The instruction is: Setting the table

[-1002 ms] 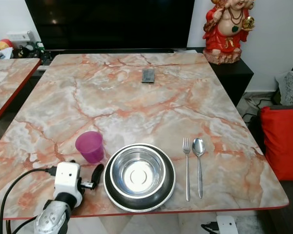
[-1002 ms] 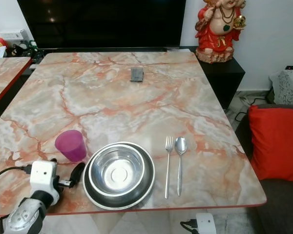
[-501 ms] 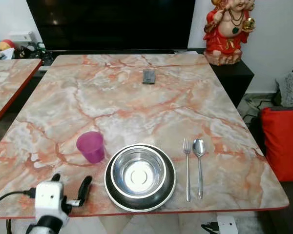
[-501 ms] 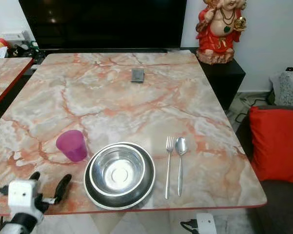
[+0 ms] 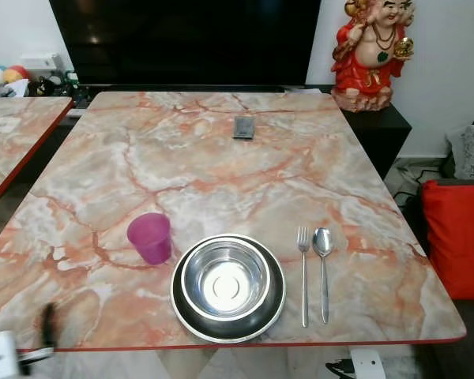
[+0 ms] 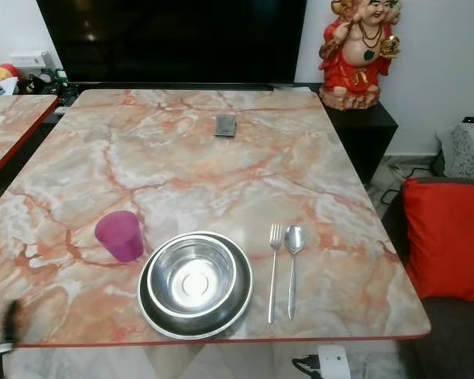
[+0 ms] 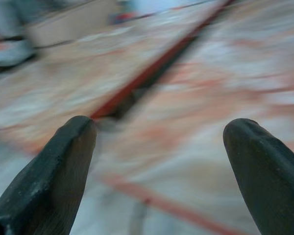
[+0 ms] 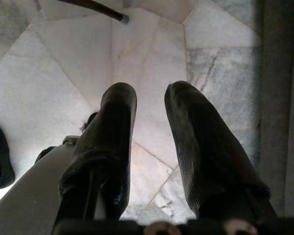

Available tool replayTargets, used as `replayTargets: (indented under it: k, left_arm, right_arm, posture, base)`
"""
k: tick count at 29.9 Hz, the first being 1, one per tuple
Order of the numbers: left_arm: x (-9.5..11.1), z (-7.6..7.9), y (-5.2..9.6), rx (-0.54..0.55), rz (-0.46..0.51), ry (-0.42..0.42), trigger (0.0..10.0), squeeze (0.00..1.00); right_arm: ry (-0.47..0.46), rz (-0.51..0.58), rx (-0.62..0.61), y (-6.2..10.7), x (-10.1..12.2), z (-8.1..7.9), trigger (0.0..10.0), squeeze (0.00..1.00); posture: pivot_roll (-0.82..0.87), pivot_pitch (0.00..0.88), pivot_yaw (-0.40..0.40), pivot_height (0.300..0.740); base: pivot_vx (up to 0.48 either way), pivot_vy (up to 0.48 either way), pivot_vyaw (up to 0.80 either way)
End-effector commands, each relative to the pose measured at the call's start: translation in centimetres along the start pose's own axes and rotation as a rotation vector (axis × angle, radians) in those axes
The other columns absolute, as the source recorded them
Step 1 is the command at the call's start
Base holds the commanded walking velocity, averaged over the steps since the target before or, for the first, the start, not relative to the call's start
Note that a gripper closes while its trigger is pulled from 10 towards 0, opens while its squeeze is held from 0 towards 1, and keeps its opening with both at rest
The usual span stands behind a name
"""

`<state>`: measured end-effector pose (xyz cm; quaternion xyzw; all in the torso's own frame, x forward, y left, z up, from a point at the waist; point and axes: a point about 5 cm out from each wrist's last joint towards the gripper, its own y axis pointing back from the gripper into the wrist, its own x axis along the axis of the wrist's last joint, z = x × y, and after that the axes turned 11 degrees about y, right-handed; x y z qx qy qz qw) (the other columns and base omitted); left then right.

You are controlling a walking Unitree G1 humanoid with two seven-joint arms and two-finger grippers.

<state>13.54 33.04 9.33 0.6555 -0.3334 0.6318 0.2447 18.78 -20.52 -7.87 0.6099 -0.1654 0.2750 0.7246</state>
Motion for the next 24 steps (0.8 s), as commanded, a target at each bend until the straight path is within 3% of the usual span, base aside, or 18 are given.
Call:
replayTargets:
  k: [1, 4, 8, 13, 17, 19, 20, 24]
  left_arm:
    - [-0.9, -1.9, 0.1, 0.108, -0.040, -0.057, 10.0, 0.00]
    - [-2.6, -3.5, -0.3, 0.184, -0.134, -0.154, 10.0, 0.00]
    - [-4.4, -4.1, -0.9, 0.254, -0.260, -0.257, 10.0, 0.00]
    - [-7.1, -4.0, -1.3, 0.330, -0.396, -0.262, 10.0, 0.00]
    - [-9.8, -2.3, -0.8, 0.237, -0.558, -0.215, 10.0, 0.00]
    - [-11.3, -0.5, -0.2, 0.110, -0.646, -0.201, 10.0, 0.00]
    - [-12.6, 1.2, 0.7, -0.005, -0.738, -0.181, 10.0, 0.00]
    - [-13.3, 2.9, 1.3, -0.074, -0.780, -0.160, 10.0, 0.00]
  right_arm:
    - [-0.005, -0.017, 0.004, 0.0, -0.3, -0.2, 10.0, 0.00]
    - [-0.006, -0.018, 0.003, 0.0, -0.3, -0.3, 10.0, 0.00]
    - [-0.005, -0.022, -0.003, 0.0, -0.4, -0.4, 10.0, 0.00]
    - [-0.013, -0.025, -0.007, 0.0, -0.4, -0.6, 10.0, 0.00]
    - [-0.016, -0.027, -0.010, 0.1, -0.5, -0.7, 10.0, 0.00]
    - [-0.021, -0.029, -0.015, 0.1, -0.5, -0.8, 10.0, 0.00]
    - [-0.026, -0.030, -0.020, 0.1, -0.5, -0.9, 10.0, 0.00]
    - [-0.028, -0.032, -0.023, 0.1, -0.5, -0.9, 10.0, 0.00]
  posture:
    - [0.08, 0.054, -0.016, 0.740]
    - [0.09, 0.055, -0.012, 0.740]
    - [0.08, 0.054, 0.000, 0.740]
    - [0.07, 0.049, 0.011, 0.740]
    - [0.06, 0.048, 0.021, 0.740]
    - [0.05, 0.048, 0.024, 0.740]
    - [0.05, 0.048, 0.026, 0.740]
    - [0.04, 0.047, 0.024, 0.740]
  base:
    - [0.000, 0.000, 0.00]
    - [0.000, 0.000, 0.00]
    - [0.000, 0.000, 0.00]
    - [0.000, 0.000, 0.00]
    - [0.000, 0.000, 0.00]
    - [0.000, 0.000, 0.00]
    - [0.000, 0.000, 0.00]
    - [0.000, 0.000, 0.00]
